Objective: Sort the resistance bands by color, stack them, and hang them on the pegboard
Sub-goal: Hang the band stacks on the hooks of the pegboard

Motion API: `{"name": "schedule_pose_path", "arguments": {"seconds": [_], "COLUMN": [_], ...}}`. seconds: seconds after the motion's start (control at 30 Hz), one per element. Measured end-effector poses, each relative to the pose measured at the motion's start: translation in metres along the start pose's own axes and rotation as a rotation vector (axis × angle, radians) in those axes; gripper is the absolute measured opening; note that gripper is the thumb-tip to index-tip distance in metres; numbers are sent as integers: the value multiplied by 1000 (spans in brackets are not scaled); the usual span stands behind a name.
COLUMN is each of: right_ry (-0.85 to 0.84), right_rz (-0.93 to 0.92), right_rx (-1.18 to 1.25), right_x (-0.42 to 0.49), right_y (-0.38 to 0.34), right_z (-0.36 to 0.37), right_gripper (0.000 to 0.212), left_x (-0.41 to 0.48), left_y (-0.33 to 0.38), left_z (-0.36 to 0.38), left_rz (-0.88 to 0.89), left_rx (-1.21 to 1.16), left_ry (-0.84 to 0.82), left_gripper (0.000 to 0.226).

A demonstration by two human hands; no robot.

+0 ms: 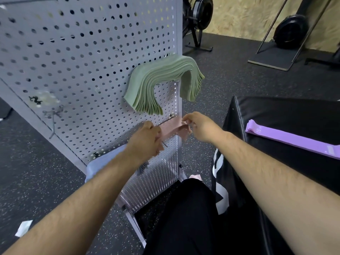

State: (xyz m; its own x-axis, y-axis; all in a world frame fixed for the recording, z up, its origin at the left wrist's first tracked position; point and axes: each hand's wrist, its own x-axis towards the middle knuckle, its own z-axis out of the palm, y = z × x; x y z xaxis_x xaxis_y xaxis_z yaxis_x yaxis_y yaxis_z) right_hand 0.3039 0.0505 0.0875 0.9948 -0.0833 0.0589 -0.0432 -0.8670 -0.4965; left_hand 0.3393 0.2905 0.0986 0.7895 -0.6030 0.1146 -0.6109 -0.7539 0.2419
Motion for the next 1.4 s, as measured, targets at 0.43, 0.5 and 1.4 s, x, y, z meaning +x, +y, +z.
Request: {"name": "schedule_pose_path", "arguments": {"seconds": [0.43,0.5,1.4], "right_ry": [97,126,-94], "right_rz": [41,47,-53], "right_rx": [-141,-181,-408], "right_x": [-69,-90,-93], "right_y": [-8,-3,154], "right_z": [-10,-12,-1], "right_gripper": [23,19,43], "left_x": [-11,-16,94], "left_y": [32,56,76], "left_z": [6,15,384], "left_rz": [129,226,-11], "left_rx": [78,19,-128], "left_ry": [148,234,-473], "left_gripper": [26,18,37]}}
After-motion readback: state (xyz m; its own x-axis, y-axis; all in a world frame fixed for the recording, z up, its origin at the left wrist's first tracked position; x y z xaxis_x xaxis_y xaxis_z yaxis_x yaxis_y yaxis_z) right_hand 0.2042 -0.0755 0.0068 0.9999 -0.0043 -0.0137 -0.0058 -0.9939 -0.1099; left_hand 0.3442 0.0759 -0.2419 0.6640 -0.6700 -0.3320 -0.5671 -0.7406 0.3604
